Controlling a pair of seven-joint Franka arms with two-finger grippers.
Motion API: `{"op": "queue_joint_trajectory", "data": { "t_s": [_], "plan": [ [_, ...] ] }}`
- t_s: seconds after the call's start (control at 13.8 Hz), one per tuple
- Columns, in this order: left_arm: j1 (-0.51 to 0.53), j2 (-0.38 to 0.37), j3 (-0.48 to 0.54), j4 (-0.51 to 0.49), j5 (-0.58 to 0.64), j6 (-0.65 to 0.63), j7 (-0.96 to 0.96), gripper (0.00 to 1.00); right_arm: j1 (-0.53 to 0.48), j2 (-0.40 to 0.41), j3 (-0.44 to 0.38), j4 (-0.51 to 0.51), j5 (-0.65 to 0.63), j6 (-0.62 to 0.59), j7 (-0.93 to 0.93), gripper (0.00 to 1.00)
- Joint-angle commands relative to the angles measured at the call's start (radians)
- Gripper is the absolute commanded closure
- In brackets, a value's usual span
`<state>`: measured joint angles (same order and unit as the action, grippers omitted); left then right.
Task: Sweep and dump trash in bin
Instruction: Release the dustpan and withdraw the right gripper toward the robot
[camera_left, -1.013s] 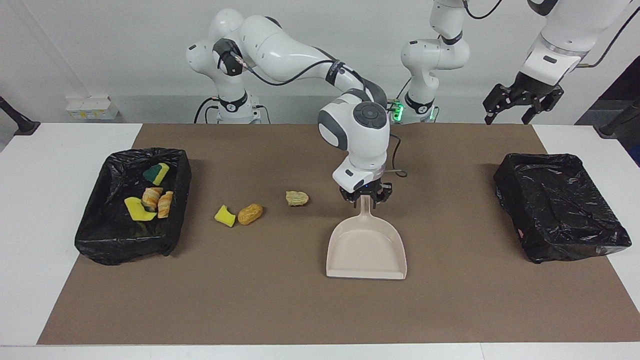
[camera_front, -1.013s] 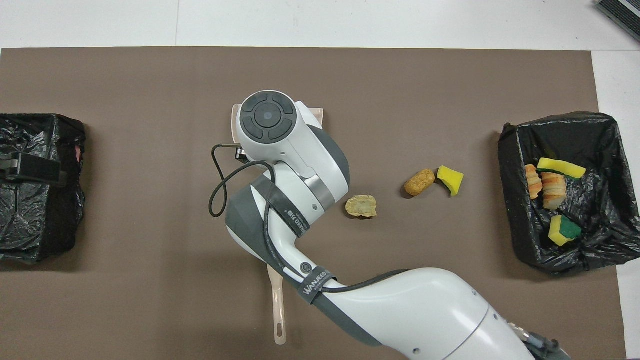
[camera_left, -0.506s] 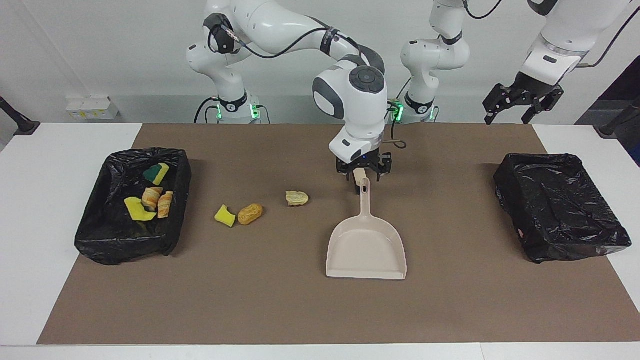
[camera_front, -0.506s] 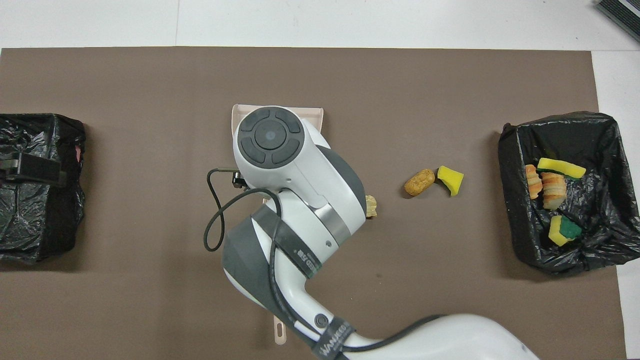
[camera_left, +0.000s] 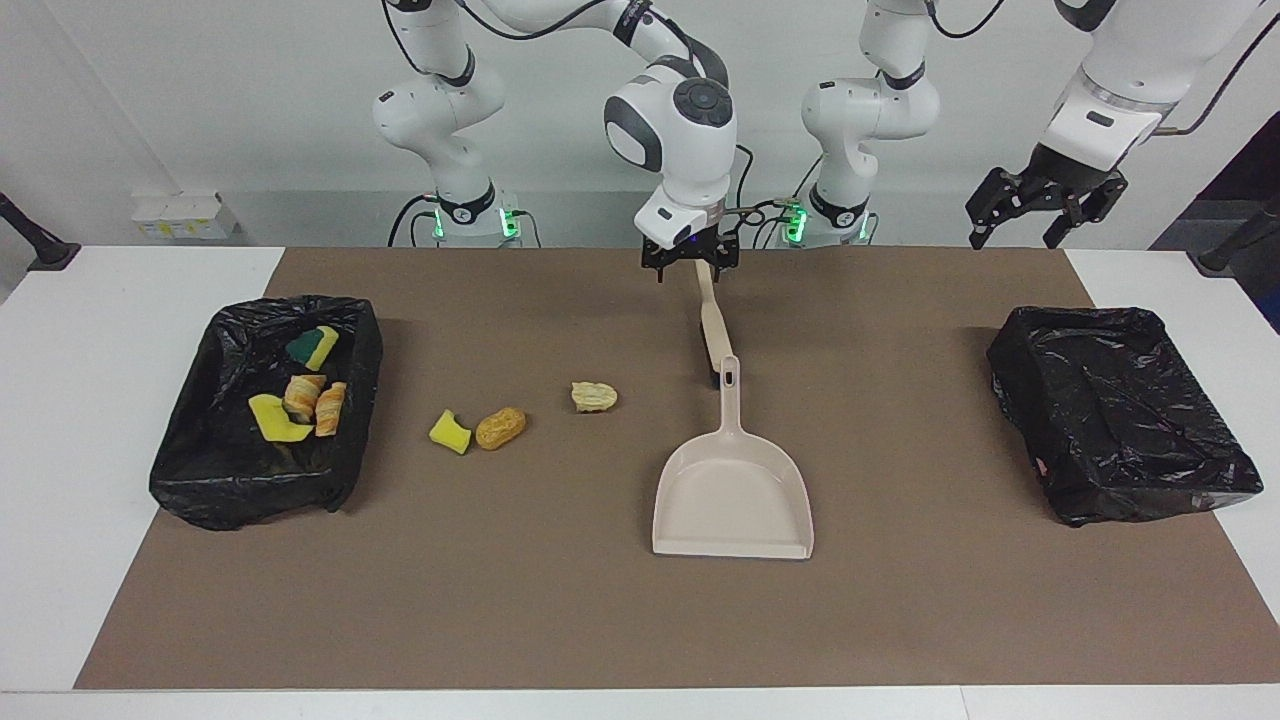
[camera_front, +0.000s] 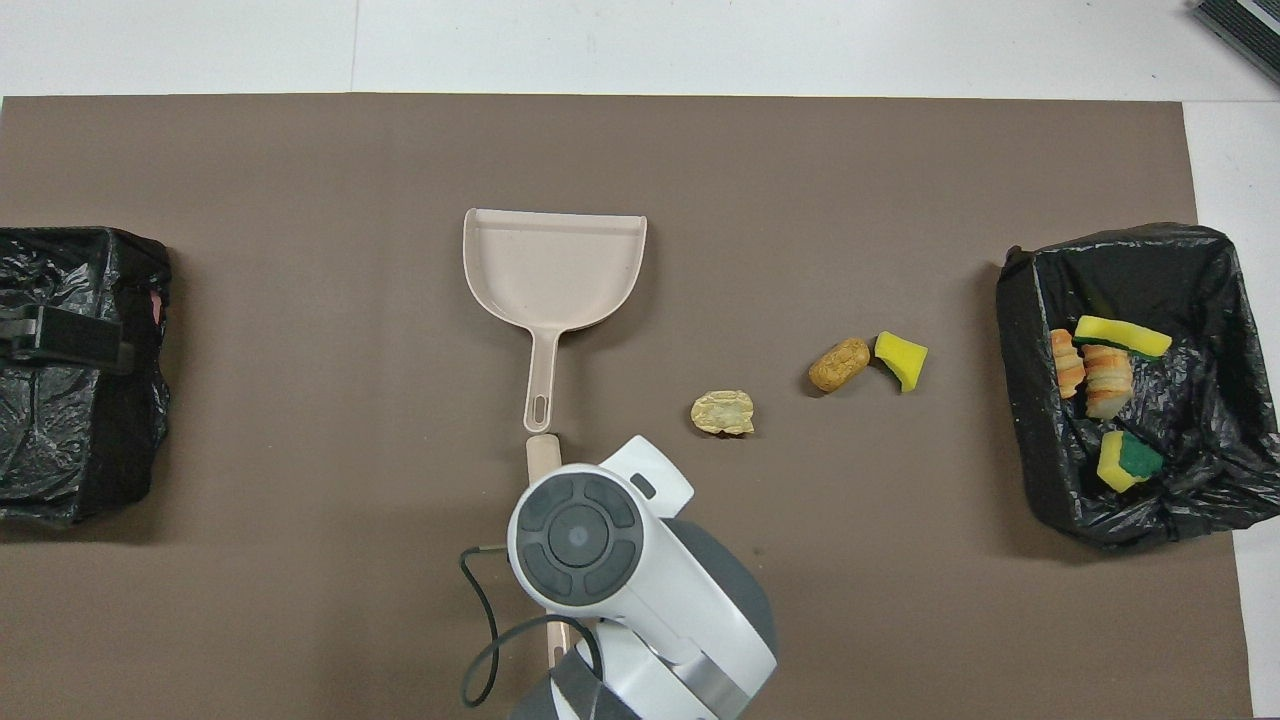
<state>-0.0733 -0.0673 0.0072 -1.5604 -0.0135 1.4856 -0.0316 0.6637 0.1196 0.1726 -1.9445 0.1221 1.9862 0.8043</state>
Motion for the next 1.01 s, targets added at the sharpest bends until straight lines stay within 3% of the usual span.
{"op": "queue_joint_trajectory", "data": {
  "t_s": [0.0, 0.22, 0.36, 0.65, 0.87, 0.94],
  "plan": [
    [0.007, -0.011, -0.006, -0.006, -0.002, -0.013, -0.002, 0.00, 0.066, -0.046, 0.001, -0.111, 0.042, 0.062, -0.013, 0.05],
    [0.009, -0.011, -0.006, -0.006, -0.002, -0.013, -0.002, 0.00, 0.123, -0.012, 0.001, -0.151, 0.042, 0.159, 0.013, 0.09],
    [-0.003, -0.023, -0.006, -0.026, -0.003, -0.018, -0.002, 0.00, 0.151, 0.037, 0.001, -0.154, 0.042, 0.244, 0.013, 0.18],
    [0.006, -0.032, -0.006, -0.066, -0.006, 0.073, 0.010, 0.00, 0.151, 0.040, 0.001, -0.154, 0.040, 0.255, -0.007, 0.38],
    [0.007, -0.032, -0.006, -0.075, -0.006, 0.107, 0.013, 0.00, 0.149, 0.045, 0.001, -0.146, 0.039, 0.255, -0.008, 0.74],
    [0.006, -0.031, -0.006, -0.075, -0.006, 0.110, 0.016, 0.00, 0.149, 0.046, -0.001, -0.146, 0.036, 0.252, 0.001, 0.92]
  ]
}}
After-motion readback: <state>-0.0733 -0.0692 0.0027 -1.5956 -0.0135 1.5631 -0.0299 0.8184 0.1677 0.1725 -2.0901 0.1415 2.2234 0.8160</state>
